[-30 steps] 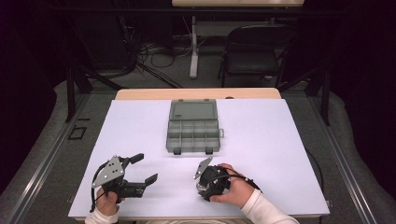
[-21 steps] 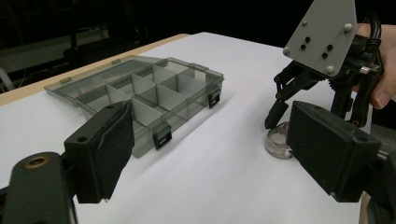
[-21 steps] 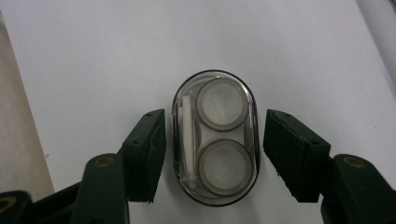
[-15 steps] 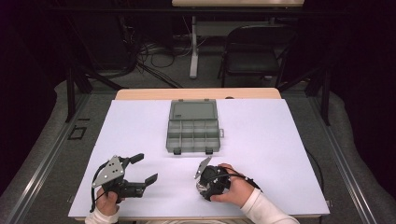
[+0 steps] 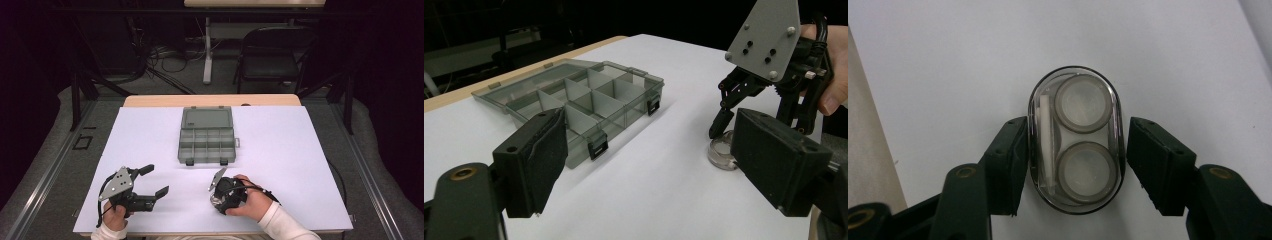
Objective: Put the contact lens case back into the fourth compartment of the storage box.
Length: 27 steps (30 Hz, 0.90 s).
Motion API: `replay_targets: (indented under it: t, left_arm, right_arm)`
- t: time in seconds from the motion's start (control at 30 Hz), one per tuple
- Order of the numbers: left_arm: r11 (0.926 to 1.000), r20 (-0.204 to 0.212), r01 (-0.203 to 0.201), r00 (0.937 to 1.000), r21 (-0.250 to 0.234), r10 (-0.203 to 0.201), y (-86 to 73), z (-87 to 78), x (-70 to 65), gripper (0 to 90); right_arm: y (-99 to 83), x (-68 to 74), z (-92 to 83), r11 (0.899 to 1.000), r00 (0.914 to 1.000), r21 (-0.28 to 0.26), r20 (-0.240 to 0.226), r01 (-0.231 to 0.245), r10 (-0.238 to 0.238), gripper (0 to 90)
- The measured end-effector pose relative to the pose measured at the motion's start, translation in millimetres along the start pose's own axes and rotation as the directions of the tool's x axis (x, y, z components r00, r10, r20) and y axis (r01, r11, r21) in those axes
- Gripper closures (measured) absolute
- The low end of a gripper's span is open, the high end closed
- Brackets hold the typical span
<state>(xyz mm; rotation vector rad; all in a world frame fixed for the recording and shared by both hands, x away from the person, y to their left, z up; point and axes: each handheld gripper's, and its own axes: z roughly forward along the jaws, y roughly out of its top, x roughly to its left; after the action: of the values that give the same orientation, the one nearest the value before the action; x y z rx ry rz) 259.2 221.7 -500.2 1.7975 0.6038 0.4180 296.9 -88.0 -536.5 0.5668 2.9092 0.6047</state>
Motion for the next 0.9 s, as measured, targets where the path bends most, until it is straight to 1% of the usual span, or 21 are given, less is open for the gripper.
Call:
replay_targets:
  t: [0.17,0.23,0.3,0.47,0.57,0.6,0.7,0.9]
  left_arm:
    - [1.0000,0.001,-0.001,1.0000,0.001,0.001,0.0,0.1,-0.1,15.9]
    - [1.0000,0.001,-0.001,1.0000,0.001,0.001,0.0,0.1,-0.1,15.9]
    - [1.0000,0.000,0.000,1.0000,0.000,0.000,0.0,0.0,0.0,15.9]
    - [1.0000,0.001,-0.001,1.0000,0.001,0.001,0.0,0.1,0.0,15.9]
    - [1.0000,0.000,-0.001,1.0000,0.001,0.001,0.0,0.1,0.0,15.9]
    - [1.0000,0.000,0.001,1.0000,0.000,-0.001,0.0,0.0,0.0,15.9]
    - [1.0000,0.000,0.000,1.0000,0.001,0.000,0.0,0.0,-0.1,15.9]
    - [1.0000,0.000,-0.001,1.0000,0.001,0.001,-0.1,0.1,0.0,16.0]
  right_arm:
    - [-0.1,-0.2,-0.3,1.000,0.9999,0.003,-0.009,-0.006,0.006,43.7]
    - [-0.1,-0.8,-0.2,1.000,1.0000,0.001,-0.009,0.000,0.000,44.0]
    - [-0.2,-1.3,-0.3,1.000,0.9998,0.003,-0.018,-0.009,0.009,45.6]
    - [-0.3,-2.5,-0.2,1.000,0.9995,0.003,-0.030,-0.008,0.009,47.2]
    - [-0.3,-2.7,-0.2,1.000,0.9995,0.003,-0.031,-0.009,0.009,47.3]
    - [-0.1,-2.3,-0.3,1.000,0.9992,0.005,-0.034,-0.020,0.020,47.6]
    - [-0.2,-2.2,-0.3,1.000,0.9992,0.002,-0.033,-0.023,0.024,48.1]
    - [-0.5,-2.8,-0.4,1.000,0.9994,0.000,-0.031,-0.015,0.015,48.6]
